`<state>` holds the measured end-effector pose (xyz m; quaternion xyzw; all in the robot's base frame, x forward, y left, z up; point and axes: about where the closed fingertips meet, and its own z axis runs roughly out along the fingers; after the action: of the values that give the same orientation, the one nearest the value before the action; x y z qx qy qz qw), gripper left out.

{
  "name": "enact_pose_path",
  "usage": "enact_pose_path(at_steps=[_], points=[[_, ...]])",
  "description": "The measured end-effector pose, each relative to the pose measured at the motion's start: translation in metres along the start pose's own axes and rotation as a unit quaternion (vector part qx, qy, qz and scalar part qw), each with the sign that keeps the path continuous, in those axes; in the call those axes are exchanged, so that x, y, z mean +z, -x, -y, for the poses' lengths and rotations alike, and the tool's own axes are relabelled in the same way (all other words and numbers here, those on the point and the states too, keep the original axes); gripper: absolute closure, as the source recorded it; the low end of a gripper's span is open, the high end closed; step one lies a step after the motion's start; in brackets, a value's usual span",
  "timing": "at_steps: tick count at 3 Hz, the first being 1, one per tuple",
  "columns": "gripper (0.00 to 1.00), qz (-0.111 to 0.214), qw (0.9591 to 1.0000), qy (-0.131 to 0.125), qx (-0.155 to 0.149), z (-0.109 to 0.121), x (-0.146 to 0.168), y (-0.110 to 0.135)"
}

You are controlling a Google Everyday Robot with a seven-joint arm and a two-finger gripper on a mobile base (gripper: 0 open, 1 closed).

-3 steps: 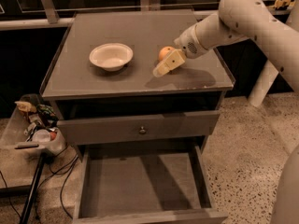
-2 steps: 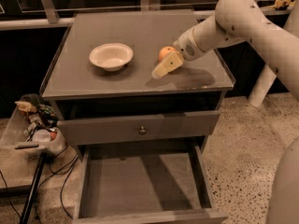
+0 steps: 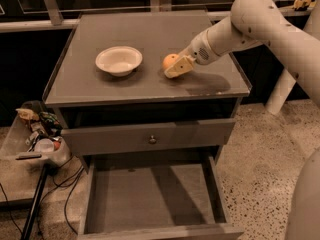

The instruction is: Place orange into middle drawer

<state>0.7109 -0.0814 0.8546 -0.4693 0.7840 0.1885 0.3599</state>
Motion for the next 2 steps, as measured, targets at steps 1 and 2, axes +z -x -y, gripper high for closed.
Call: enact_pose_path(at_steps=[1,2], points=[[0.65,0.000,1.0000,0.000,0.000,0.0000,0.0000,0.0000],[0.89,0.000,1.0000,0.000,0.000,-0.0001,0.0000,0.0001]])
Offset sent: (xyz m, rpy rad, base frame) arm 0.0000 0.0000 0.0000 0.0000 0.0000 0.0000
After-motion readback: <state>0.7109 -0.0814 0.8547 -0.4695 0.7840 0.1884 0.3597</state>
